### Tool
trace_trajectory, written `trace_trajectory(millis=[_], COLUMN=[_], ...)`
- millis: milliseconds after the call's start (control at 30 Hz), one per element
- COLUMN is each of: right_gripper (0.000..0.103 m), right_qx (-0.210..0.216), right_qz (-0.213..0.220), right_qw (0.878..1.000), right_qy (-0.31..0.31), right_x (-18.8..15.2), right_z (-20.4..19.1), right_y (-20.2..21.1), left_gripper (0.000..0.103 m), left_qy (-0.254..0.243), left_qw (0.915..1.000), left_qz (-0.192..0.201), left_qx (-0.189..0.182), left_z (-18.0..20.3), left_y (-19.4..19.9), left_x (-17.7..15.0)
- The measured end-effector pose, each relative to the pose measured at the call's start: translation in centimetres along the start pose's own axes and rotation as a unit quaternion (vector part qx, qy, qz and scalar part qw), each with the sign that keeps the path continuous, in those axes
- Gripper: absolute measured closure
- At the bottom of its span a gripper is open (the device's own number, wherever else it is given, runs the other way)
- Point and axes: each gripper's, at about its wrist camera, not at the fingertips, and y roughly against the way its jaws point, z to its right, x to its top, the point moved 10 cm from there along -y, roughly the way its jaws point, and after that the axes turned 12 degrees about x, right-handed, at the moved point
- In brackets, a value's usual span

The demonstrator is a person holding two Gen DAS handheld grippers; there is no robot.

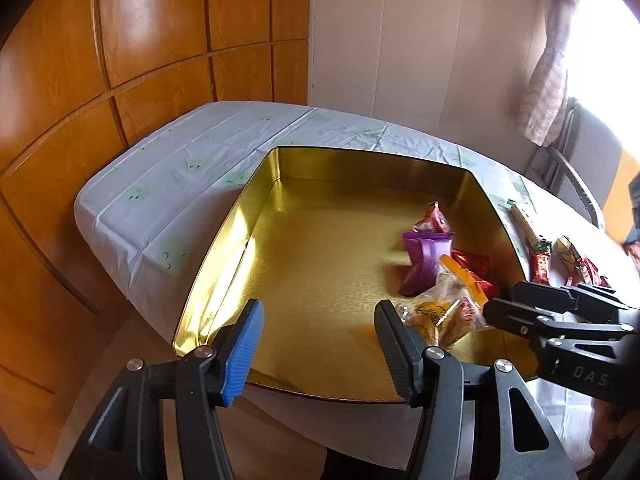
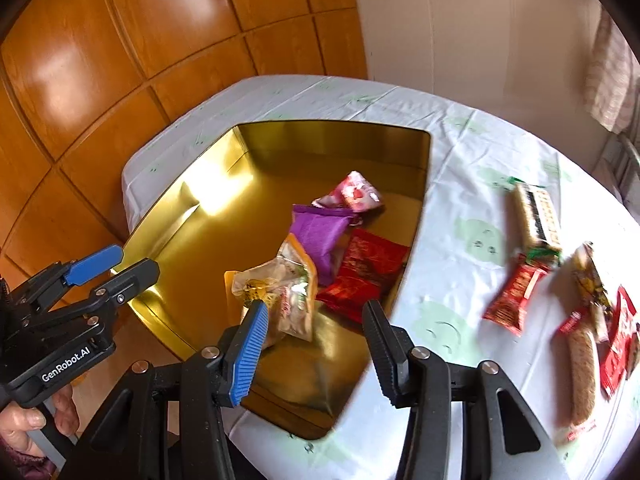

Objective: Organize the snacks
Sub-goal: 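Withdraw the open right tool from the box toward the snack pile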

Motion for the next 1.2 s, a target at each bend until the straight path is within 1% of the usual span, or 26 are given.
trace_trajectory(millis=[100,267,533,833,1200], right_gripper=[0.053,0.053,0.053,0.053,0.053], right_qx=[-0.011,-0.015,-0.041,-0.087,-0.152], right_qz=[0.013,0.035,0.052,0.052,0.032], right_qw=[1.0,0.999,0.996,0.992,0.985], right_qy=[-0.005,-0.023,-0.06,-0.081,-0.08], right_x=[-0.2,-0.3,-1.4,-3.2,-5.2], right_z=[0.7,2.1,5.8,10.8,17.1], right_y=[1.4,3.6,6.3,9.3,13.3], left_gripper=[0.044,0.044,0.043,0.043,0.043], left_qy=[-0.009,-0.024,-0.048,-0.072,-0.1], left_qw=[0.9999,0.9996,0.9986,0.9969,0.9941], left_qz=[0.005,0.011,0.018,0.023,0.027], left_qx=[-0.002,-0.007,-0.012,-0.02,-0.03], left_z=[0.6,1.7,3.3,5.3,7.6], left_y=[0.5,1.3,2.1,2.9,3.4], left_x=[0.1,0.0,-0.2,-0.3,-0.3])
